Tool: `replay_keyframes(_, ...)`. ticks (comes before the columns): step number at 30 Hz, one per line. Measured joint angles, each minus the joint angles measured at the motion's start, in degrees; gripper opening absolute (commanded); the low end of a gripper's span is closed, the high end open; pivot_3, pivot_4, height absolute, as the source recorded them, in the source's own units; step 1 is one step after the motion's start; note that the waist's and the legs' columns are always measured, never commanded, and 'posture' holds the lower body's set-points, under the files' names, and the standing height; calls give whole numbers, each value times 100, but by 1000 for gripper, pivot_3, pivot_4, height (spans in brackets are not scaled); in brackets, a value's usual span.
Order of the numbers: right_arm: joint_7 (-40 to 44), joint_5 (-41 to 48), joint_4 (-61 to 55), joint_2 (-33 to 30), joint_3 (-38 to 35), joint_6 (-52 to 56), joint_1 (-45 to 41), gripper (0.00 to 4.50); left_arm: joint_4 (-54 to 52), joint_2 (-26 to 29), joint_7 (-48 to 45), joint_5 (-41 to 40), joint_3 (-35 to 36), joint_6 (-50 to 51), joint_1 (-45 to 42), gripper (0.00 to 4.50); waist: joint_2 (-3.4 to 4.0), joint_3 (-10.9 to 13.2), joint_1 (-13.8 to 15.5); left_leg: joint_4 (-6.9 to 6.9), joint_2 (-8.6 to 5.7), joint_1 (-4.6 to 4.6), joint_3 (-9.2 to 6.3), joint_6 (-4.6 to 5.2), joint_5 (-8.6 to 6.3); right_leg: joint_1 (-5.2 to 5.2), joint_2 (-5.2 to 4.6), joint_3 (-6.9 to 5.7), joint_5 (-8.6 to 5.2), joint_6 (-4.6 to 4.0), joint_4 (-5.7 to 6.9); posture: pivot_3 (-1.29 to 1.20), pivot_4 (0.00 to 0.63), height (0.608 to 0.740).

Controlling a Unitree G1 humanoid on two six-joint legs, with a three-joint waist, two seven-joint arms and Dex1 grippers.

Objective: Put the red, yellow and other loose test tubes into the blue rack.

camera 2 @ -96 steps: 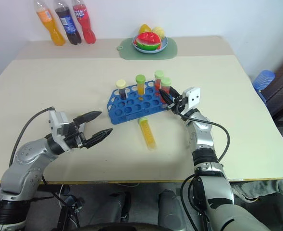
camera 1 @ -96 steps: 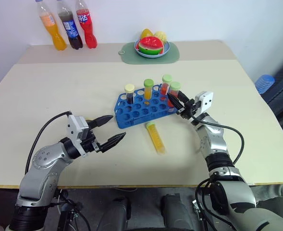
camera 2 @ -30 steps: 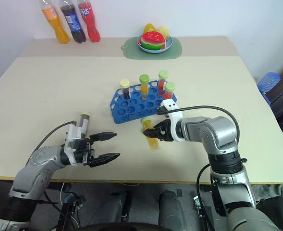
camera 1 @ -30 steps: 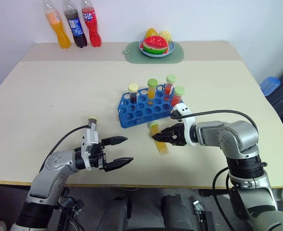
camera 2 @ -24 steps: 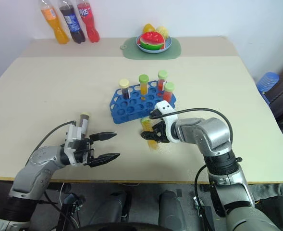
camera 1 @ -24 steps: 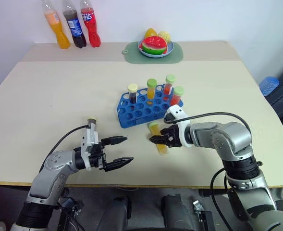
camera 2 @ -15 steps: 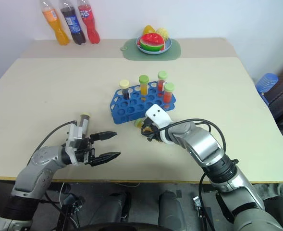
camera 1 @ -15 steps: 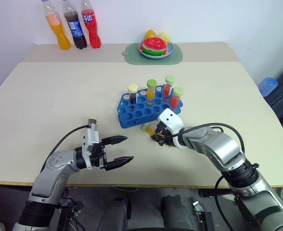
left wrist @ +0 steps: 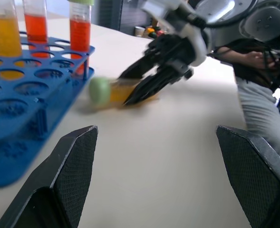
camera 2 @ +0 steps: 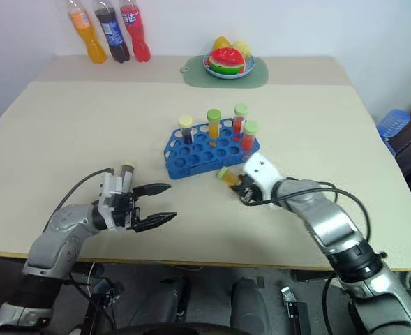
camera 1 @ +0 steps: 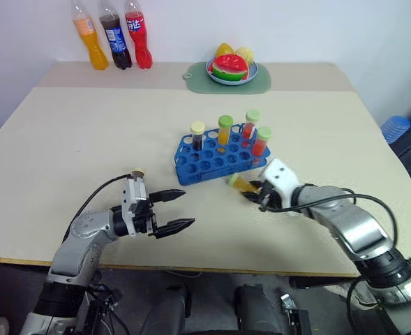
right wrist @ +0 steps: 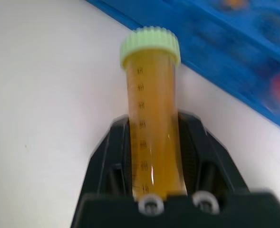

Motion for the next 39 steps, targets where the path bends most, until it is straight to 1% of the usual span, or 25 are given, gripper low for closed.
replay_keyframes(2, 441, 390, 61, 235, -463, -549, 55, 865, 48, -60, 3, 8, 0, -32, -79, 4123, 1, 2, -46, -4, 8, 4, 1, 0, 0, -2, 8, 1, 0, 0, 3, 0, 150, 740)
replay_keyframes(4, 609, 595, 64, 608, -707, -1049, -20, 865, 141, -68, 5, 12, 17, -79, -143, 4123, 1, 1, -62, -6, 16, 7, 0, 0, 0, -2, 15, 1, 0, -1, 8, 0, 150, 740)
replay_keyframes(8, 468, 499, 166, 1151, -629, -1453, -155, 865, 229, -67, 26, 43, 24, -149, -143, 4123, 2, 2, -17, -2, 10, 5, -1, -1, 0, -3, 8, 1, 1, -1, 6, 0, 150, 740)
replay_keyframes(10, 504, 326, 285, 1067, -381, -1316, -164, 865, 169, -55, 87, 41, 45, -148, -97, 4123, 2, 2, 18, 0, 3, 3, -4, -1, 0, -1, 2, 1, 0, -1, 5, 0, 150, 740)
replay_keyframes(12, 568, 119, 389, 739, -129, -939, -138, 865, 89, -32, 122, 39, 83, -138, -3, 4123, 3, 3, 34, 2, -2, -1, -5, -1, 0, -1, -4, 1, 0, -1, 2, 0, 150, 740)
replay_keyframes(15, 659, -178, 373, -135, 79, -134, 76, 865, -66, 54, 191, 34, 139, -105, 144, 4123, 5, 5, 45, 2, -3, -8, -6, -1, 0, -5, -5, 0, 0, -2, -1, 0, 150, 740)
replay_keyframes(16, 696, -182, 295, -332, 68, 32, 103, 865, -104, 78, 209, 30, 179, -102, 187, 4123, 8, 6, 36, 2, -2, -10, -5, -1, 0, -8, -5, 1, 0, -2, 0, 0, 150, 740)
replay_keyframes(18, 891, -279, 85, -939, 108, 419, 179, 865, -220, 121, 227, 5, 233, -96, 260, 4123, 9, 5, 31, 1, 0, -10, -5, -1, 0, -7, -4, -1, -1, -2, -1, 0, 150, 740)
replay_keyframes(22, 1432, -392, 80, -1724, 187, 525, 113, 865, -336, 153, 295, -16, 246, -41, 385, 4123, 11, 6, 24, 3, 0, -9, -1, 0, -1, -3, -5, -1, -1, -2, -3, 0, 150, 740)
replay_keyframes(24, 1683, -500, 178, -1942, 273, 520, -21, 1901, -399, 162, 328, -22, 252, -36, 495, 4123, 8, 5, 20, 3, 1, -8, -2, 0, -1, -2, -4, -2, -1, -2, -3, 0, 150, 740)
replay_keyframes(25, 1779, -594, 237, -2018, 367, 521, -68, 2278, -419, 164, 339, -23, 252, -31, 530, 4123, 8, 5, 21, 3, 1, -8, -2, 0, -1, -3, -4, -2, -1, -1, -3, 0, 150, 740)
replay_keyframes(29, 2036, -694, 285, -2032, 545, 575, -233, 4257, -452, 166, 380, -23, 262, -30, 604, 4123, 5, 5, 13, 6, 3, -7, -1, 0, -1, 0, -4, -2, -1, -2, -3, 0, 150, 740)
replay_keyframes(30, 2054, -695, 259, -2019, 574, 672, -277, 4390, -458, 165, 384, -24, 261, -30, 617, 4123, 5, 5, 7, 7, 4, -6, 0, 0, -1, 0, -4, -1, -1, -2, -3, 0, 150, 740)
replay_keyframes(33, 2079, -699, 211, -2001, 641, 1039, -437, 4390, -481, 160, 399, -23, 259, -36, 685, 4123, 6, 5, 13, 7, 5, -5, 0, 0, -1, 0, -4, -1, -1, -2, -2, 0, 150, 740)
replay_keyframes(39, 2291, -695, 378, -1870, 932, 1912, -1040, 4390, -480, 71, 256, -22, 227, -189, 691, 4123, 0, 2, 9, 6, 5, -4, 0, 0, -1, 1, -5, -1, 0, -3, -4, 0, 150, 740)
